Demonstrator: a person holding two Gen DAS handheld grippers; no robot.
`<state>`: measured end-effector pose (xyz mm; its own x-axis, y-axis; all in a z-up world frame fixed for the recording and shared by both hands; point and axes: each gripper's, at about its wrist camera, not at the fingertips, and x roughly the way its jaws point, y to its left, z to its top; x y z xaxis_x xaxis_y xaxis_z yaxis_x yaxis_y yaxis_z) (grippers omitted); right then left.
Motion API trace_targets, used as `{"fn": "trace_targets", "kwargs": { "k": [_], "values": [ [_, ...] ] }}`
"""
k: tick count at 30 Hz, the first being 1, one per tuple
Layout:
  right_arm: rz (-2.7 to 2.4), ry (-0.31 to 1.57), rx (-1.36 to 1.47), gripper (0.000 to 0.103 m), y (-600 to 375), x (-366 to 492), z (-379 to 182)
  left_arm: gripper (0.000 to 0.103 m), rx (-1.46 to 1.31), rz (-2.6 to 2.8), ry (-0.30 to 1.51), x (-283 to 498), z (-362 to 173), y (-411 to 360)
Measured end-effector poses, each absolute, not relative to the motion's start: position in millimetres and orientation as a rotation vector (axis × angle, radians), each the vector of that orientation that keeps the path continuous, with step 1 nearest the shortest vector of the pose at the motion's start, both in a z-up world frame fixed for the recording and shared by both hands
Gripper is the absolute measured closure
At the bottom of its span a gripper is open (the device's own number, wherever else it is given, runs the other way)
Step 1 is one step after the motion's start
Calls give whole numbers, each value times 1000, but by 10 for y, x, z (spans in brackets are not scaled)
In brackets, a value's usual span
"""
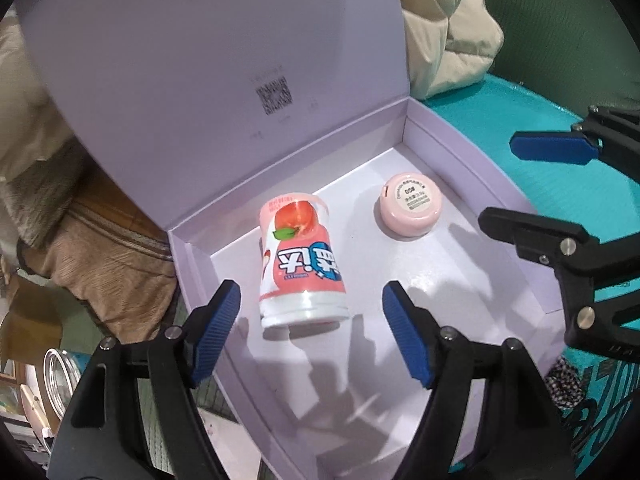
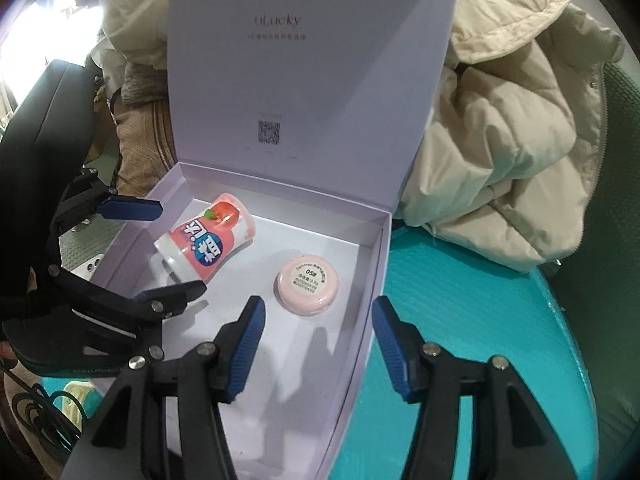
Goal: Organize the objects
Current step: 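Withdraw both open tools from the box back over the mat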
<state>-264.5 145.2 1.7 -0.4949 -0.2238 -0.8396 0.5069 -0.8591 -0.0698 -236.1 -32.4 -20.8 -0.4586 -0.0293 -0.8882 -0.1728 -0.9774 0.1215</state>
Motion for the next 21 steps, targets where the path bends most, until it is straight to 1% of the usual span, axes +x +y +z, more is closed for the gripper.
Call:
{"fn": "trace_targets", "kwargs": {
  "k": [3,4,6,9,21],
  "values": [
    [-2373,426,1247,47,1398,-2566,82,30,-1569,2609,272,-2265,-140,-422],
    [-2375,422,1244,46,1556,-2679,73,30,-1565,2617,265,-2332,-104,-350],
    [-2380,414,1234,43,1647,-2620,82,30,-1559,2628,245,-2537,-93,-2],
    [-2391,408,1208,41,1635,-2522,161,30,-1550,2640,211,-2393,16,7],
    [-2433,363,1167,37,1657,-2196,404,29,-1476,2722,149,-1834,394,-142]
  ]
}}
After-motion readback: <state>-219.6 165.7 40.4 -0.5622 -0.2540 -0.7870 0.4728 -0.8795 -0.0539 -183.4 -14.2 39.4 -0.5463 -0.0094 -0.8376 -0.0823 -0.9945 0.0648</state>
